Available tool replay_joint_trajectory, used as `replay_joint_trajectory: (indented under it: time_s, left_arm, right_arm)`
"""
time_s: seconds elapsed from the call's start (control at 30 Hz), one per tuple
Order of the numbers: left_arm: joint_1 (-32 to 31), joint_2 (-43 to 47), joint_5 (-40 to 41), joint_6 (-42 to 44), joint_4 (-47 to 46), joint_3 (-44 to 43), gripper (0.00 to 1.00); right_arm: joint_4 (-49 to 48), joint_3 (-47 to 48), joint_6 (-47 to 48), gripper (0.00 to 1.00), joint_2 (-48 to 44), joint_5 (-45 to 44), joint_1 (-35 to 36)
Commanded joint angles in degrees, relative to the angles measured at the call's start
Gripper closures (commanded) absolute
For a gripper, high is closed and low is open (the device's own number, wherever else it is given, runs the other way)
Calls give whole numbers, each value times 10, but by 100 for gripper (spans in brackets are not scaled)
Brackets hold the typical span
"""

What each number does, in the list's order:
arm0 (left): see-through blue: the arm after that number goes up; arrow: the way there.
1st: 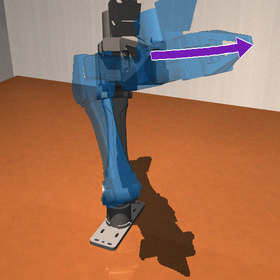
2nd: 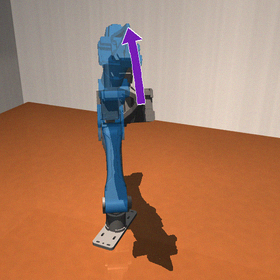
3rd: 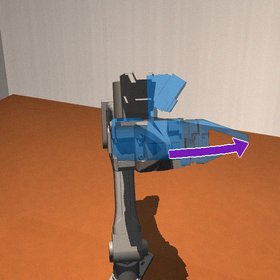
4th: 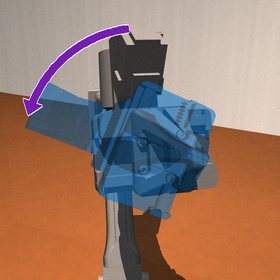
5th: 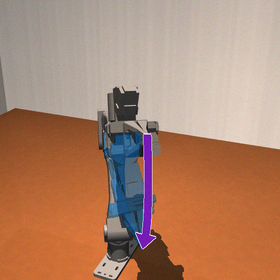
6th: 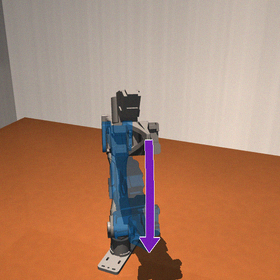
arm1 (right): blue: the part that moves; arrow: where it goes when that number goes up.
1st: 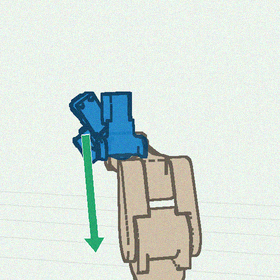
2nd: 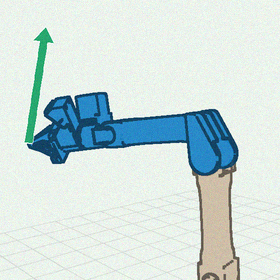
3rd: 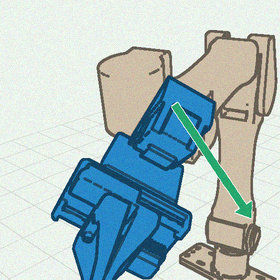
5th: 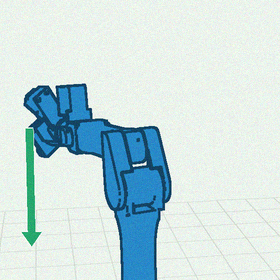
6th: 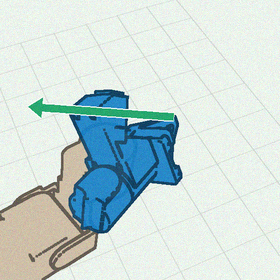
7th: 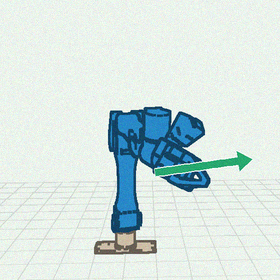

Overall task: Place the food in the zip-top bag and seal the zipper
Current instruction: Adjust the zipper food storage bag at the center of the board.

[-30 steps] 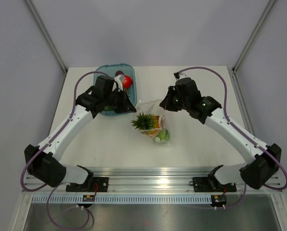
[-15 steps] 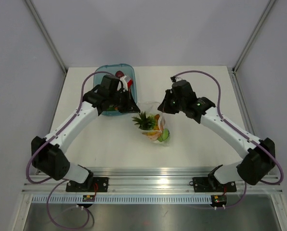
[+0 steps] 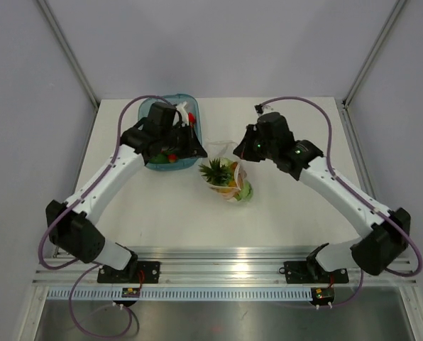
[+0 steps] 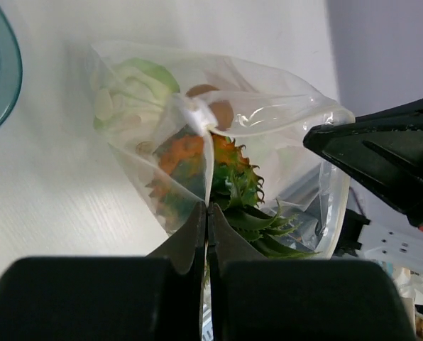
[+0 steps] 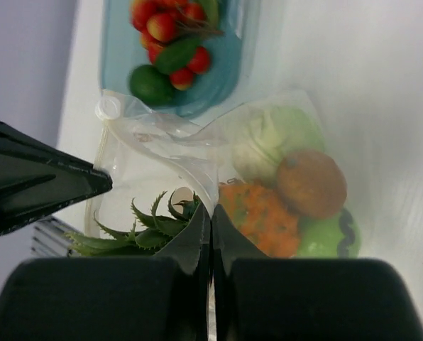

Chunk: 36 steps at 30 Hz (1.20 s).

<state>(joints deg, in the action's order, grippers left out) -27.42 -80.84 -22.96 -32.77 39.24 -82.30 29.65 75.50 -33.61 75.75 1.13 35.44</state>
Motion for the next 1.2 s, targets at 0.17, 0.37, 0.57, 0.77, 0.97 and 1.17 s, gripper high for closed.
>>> replay_joint_trajectory:
  time_s: [0.17,0.37,0.57,0.77,0.97,1.17]
  left_arm:
    - [-10,1,30,21,33,-15,100]
    - [-11,-37,3,7,20,-8,100]
    - [-29,49,16,2,42,-56,100]
    - [-29,40,41,3,18,-22,100]
    - [-27,-101,37,20,-1,34,100]
    - [-30,15,37,16,12,-21,100]
  right_arm:
    - [20,9,5,100,-17,3,-4]
    - [45,25,19,100,27,-4,-3]
    - [33,47,2,100,-67,20,3]
    - [12,-12,-3,100,-69,14,3]
    - [15,-40,6,100,51,-24,3]
    - [16,7,7,100,-34,-5,3]
